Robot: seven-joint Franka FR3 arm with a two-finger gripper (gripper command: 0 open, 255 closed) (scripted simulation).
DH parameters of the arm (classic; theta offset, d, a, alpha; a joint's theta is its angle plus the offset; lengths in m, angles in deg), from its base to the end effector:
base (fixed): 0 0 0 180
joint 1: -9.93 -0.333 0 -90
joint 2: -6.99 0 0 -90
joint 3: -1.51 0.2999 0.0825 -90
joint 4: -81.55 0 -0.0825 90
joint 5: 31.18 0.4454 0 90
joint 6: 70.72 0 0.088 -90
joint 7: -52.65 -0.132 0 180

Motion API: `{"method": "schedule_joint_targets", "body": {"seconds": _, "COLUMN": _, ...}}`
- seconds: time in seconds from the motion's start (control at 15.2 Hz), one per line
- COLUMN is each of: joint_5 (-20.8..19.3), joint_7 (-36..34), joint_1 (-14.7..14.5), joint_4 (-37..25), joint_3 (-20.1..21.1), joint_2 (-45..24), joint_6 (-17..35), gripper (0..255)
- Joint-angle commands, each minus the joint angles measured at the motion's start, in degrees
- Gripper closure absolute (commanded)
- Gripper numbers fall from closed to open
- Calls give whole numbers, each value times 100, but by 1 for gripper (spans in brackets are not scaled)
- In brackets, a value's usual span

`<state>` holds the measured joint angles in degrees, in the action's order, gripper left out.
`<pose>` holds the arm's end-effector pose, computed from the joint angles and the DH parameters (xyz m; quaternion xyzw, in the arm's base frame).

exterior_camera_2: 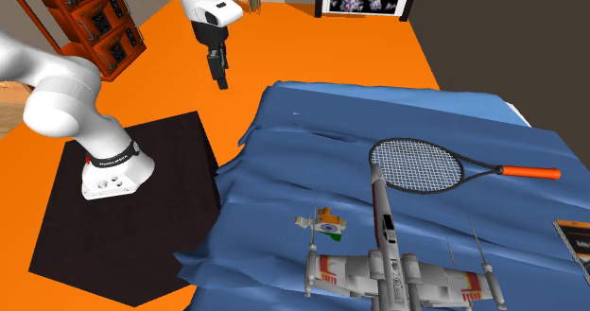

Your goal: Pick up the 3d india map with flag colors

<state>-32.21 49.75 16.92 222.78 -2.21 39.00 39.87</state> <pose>0.4420 -0.0843 0.4319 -0.9937 0.1107 -0.0121 0.0080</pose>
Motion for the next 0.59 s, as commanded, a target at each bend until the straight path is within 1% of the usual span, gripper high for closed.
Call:
{"method": "schedule_joint_targets", "body": {"seconds": 0.0, "joint_5": -76, "joint_7": 59, "joint_1": 96, "joint_4": 16, "joint_3": -114, "joint_2": -296, "joint_6": 344, "gripper": 0}}
{"method": "schedule_joint_targets", "body": {"seconds": 0.53, "joint_5": -241, "joint_7": 323, "joint_1": 431, "joint_4": -161, "joint_3": -587, "joint_2": -1609, "joint_6": 1580, "gripper": 0}}
